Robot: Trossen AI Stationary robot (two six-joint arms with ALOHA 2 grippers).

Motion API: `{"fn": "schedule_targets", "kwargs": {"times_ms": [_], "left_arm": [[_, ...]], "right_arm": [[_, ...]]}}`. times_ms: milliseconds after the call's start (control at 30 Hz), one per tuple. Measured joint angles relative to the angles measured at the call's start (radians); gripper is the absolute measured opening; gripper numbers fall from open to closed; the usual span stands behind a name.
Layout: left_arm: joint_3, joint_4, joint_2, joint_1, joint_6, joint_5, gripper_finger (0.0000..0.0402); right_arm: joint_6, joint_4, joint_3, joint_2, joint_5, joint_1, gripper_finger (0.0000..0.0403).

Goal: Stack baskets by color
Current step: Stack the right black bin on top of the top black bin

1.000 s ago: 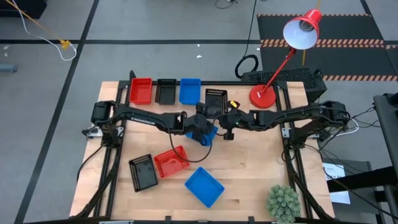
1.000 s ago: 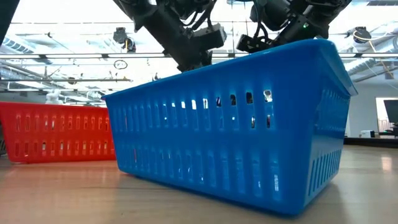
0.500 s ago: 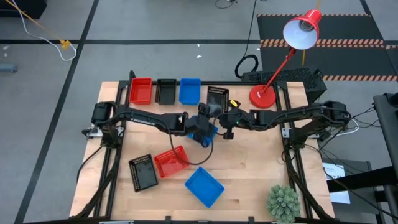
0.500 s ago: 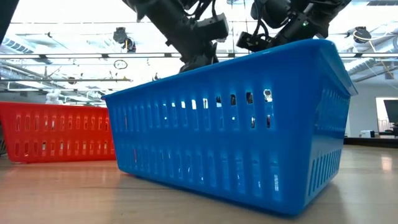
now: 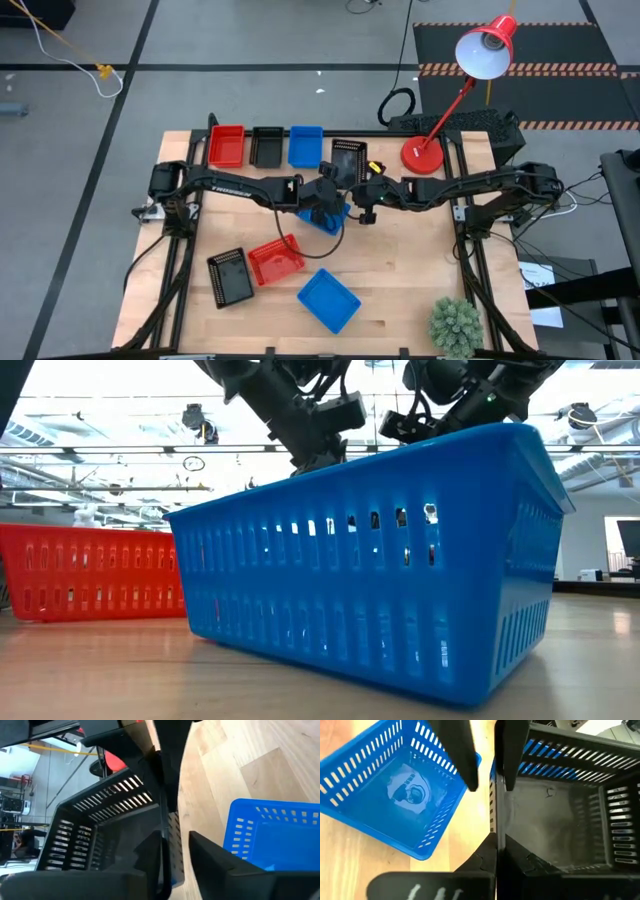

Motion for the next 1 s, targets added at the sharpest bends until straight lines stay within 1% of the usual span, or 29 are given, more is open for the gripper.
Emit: {"fn": "schedule_targets", "kwargs": {"times_ms": [200, 267, 367, 467, 600, 700, 833, 1000], "left_arm": [[0.0, 0.0, -0.002, 0.014, -0.006, 0.005, 0.0026], [0.001, -0.003, -0.002, 0.015, -0.008, 0.005, 0.0011], [0.0, -0.014, -0.002, 0.015, -0.014, 0.004, 0.0016], [0.0, -0.015, 0.0, 0.015, -0.021, 0.003, 0.0025], [0.0, -0.028, 0.0, 0.017, -0.026, -0.002, 0.001], [0.0, -0.036, -0.001, 0.018, -0.033, -0.01, 0.0011], [0.0, -0.063, -0.018, 0.018, -0.036, -0.01, 0.0012], [0.0, -0.16, -0.083, 0.027, -0.085, -0.009, 0.0009]], "right_arm": [[-0.038, 0.014, -0.001, 0.001, 0.011, 0.013, 0.0002], [-0.055, 0.023, -0.002, 0.001, 0.015, 0.021, 0.0008], [-0.063, 0.061, -0.001, 0.001, 0.009, 0.041, 0.0037], [-0.065, 0.08, -0.001, 0.0, 0.003, 0.057, 0.0089], [-0.067, 0.08, -0.001, -0.002, -0.002, 0.073, 0.0161], [-0.068, 0.059, -0.001, -0.034, 0.0, 0.088, 0.02], [-0.055, 0.023, -0.001, -0.118, 0.001, 0.115, 0.0226], [-0.009, -0.072, -0.001, -0.256, 0.0, 0.139, 0.0229]]}}
